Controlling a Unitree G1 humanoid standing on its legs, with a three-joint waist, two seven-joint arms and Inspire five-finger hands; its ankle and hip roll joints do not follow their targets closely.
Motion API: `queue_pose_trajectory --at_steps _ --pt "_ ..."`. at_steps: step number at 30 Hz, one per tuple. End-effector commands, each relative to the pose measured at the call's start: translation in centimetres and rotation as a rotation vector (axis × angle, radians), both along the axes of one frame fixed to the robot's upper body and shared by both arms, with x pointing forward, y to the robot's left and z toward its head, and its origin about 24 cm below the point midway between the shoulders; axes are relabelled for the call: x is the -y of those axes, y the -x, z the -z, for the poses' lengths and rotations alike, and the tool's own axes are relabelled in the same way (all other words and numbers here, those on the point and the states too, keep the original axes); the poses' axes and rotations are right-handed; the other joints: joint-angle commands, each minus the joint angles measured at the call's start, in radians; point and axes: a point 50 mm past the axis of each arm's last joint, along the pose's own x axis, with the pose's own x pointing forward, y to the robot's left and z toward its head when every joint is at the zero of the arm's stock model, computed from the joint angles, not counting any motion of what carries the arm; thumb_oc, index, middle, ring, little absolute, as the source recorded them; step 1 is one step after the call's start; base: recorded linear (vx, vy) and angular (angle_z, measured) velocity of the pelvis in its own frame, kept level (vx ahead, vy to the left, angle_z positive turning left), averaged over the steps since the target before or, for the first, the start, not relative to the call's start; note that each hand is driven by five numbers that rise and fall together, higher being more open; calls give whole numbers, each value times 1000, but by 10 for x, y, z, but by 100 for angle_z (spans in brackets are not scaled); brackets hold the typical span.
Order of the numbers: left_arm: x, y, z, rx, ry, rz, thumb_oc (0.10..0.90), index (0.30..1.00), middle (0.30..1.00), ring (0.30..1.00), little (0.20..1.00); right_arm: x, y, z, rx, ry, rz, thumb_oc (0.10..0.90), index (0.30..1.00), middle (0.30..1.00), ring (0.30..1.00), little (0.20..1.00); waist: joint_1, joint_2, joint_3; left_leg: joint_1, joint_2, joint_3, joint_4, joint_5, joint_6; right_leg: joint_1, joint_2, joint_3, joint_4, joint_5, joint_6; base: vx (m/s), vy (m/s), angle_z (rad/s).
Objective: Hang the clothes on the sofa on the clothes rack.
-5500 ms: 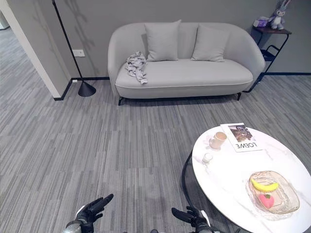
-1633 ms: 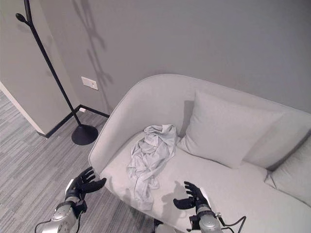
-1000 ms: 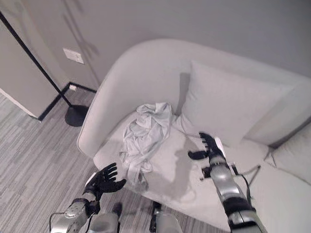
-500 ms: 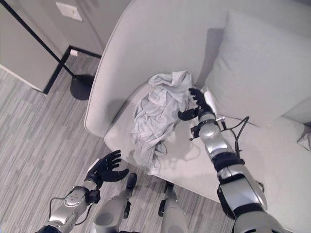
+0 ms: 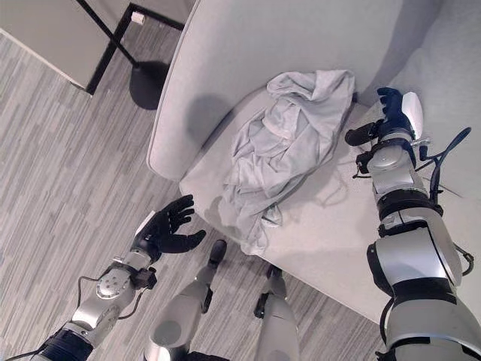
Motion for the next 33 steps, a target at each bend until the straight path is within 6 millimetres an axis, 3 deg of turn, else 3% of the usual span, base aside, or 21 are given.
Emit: queue_pose_trajectory --at_steps 1,12,17,18,24,33 --pt "6 7 -32 177 54 53 800 900 900 900 900 2 15 -87 294 119 -46 800 900 900 900 900 13 0 -29 -56 5 20 -25 15 -28 103 -53 31 5 -120 97 49 10 2" --pt "2 7 -38 210 45 28 800 900 900 900 900 -18 32 -120 577 72 -139 800 900 900 900 900 18 4 -23 -73 -9 -7 -18 4 -25 106 -66 2 5 -130 105 37 11 8" --pt "2 7 -34 194 40 38 800 900 900 900 900 -7 31 -125 508 157 -56 800 900 900 900 900 26 -6 -17 -90 -9 -14 -3 -2 -27 103 -70 -10 5 -131 109 18 -1 8" --pt "4 6 -38 208 28 52 800 900 900 900 900 5 27 -122 425 158 21 800 900 900 900 900 32 -12 -14 -96 -6 -15 -4 1 -28 97 -69 -11 5 -129 109 3 -5 9" --pt "7 3 -50 259 22 59 800 900 900 900 900 24 26 -119 310 125 125 800 900 900 900 900 39 -19 8 -128 -2 -18 9 -1 -26 74 -64 -12 5 -126 113 4 -6 4" --pt "3 1 -64 326 35 26 800 900 900 900 900 22 28 -122 362 112 99 800 900 900 900 900 58 -25 27 -196 -15 -32 72 -28 -21 53 -67 -15 5 -133 115 8 2 3"
